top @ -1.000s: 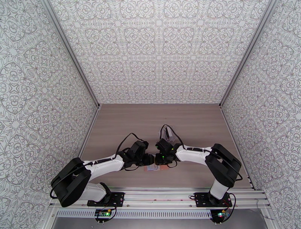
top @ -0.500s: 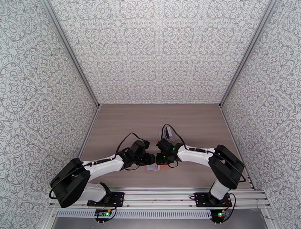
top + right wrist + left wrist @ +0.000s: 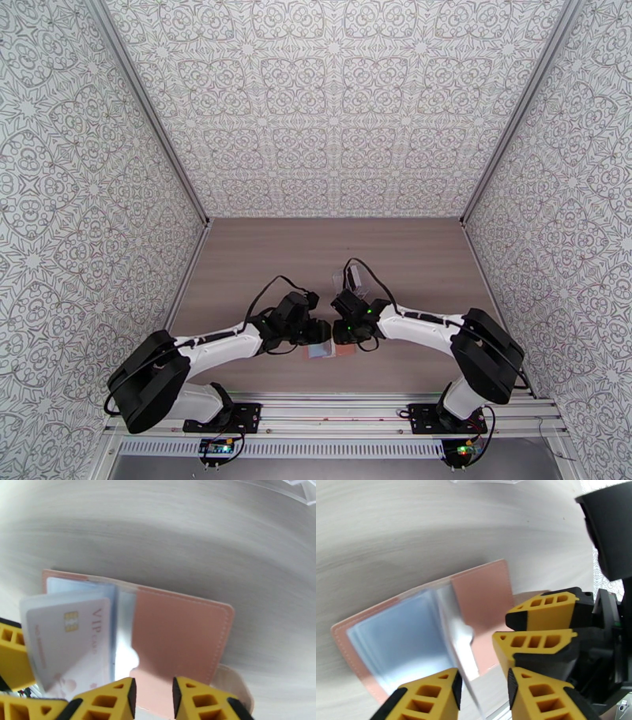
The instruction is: Put the credit cards into the card holder
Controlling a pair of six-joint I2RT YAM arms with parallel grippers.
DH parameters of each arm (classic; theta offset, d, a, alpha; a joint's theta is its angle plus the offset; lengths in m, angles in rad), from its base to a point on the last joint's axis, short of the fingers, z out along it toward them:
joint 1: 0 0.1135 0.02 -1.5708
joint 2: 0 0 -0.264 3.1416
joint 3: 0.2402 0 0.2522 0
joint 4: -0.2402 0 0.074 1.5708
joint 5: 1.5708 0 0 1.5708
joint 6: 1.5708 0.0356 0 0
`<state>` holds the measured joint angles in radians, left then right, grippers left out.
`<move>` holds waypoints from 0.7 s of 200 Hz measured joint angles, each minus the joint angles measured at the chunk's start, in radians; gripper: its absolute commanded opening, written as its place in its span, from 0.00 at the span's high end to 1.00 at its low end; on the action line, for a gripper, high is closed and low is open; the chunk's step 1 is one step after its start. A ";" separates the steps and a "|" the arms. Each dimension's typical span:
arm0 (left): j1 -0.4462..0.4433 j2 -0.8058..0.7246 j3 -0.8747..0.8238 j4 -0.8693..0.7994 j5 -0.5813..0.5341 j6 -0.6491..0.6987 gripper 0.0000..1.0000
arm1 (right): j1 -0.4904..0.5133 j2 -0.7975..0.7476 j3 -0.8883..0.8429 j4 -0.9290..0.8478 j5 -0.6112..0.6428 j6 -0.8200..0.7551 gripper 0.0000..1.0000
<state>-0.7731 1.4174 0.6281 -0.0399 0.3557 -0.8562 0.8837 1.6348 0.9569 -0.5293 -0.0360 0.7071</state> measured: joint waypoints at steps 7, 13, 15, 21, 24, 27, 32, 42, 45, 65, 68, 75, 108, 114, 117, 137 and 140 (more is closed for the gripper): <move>-0.004 0.007 0.006 0.000 0.000 -0.001 0.60 | 0.000 -0.001 0.000 -0.006 0.007 0.000 0.68; -0.006 0.013 0.010 0.000 0.000 -0.001 0.60 | -0.002 -0.003 0.000 -0.011 0.013 -0.001 0.68; -0.008 0.016 0.012 0.000 0.000 -0.001 0.60 | -0.002 -0.004 0.000 -0.013 0.016 -0.001 0.68; -0.011 0.022 0.016 0.003 0.000 -0.001 0.60 | -0.002 -0.008 0.000 -0.018 0.023 -0.001 0.68; -0.013 0.026 0.018 0.004 0.000 -0.001 0.60 | -0.003 -0.010 0.000 -0.019 0.026 -0.001 0.68; -0.015 0.029 0.019 0.006 0.000 -0.001 0.60 | -0.004 -0.012 0.000 -0.021 0.027 -0.001 0.68; -0.018 0.034 0.023 0.008 0.000 -0.001 0.60 | -0.006 -0.017 0.000 -0.026 0.032 -0.001 0.68; -0.023 0.046 0.030 0.011 0.000 -0.003 0.60 | -0.010 -0.025 0.000 -0.033 0.041 -0.001 0.68; -0.024 0.048 0.031 0.011 0.000 -0.003 0.60 | -0.012 -0.027 0.000 -0.034 0.043 -0.001 0.68; -0.035 0.068 0.046 0.019 0.000 -0.005 0.60 | -0.023 -0.043 -0.006 -0.040 0.059 -0.001 0.68; -0.037 0.072 0.050 0.022 -0.001 -0.005 0.60 | -0.024 -0.045 -0.008 -0.042 0.060 -0.001 0.68; -0.041 0.079 0.055 0.023 -0.001 -0.005 0.60 | -0.028 -0.051 -0.013 -0.043 0.063 -0.001 0.67; -0.057 0.105 0.073 0.029 -0.001 -0.005 0.60 | -0.046 -0.080 -0.038 -0.050 0.071 -0.001 0.67; -0.057 0.107 0.075 0.029 0.000 -0.005 0.60 | -0.049 -0.084 -0.040 -0.052 0.072 -0.002 0.67; -0.058 0.108 0.076 0.029 -0.001 -0.005 0.60 | -0.050 -0.085 -0.040 -0.053 0.074 -0.001 0.67; -0.058 0.109 0.076 0.029 -0.001 -0.005 0.60 | -0.063 -0.102 -0.045 -0.056 0.078 -0.002 0.66; -0.058 0.109 0.076 0.029 -0.001 -0.005 0.60 | -0.064 -0.105 -0.047 -0.056 0.078 -0.002 0.66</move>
<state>-0.8307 1.5261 0.7036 -0.0109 0.3546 -0.8608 0.8192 1.5303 0.9100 -0.5854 0.0422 0.7052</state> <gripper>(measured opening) 0.398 0.337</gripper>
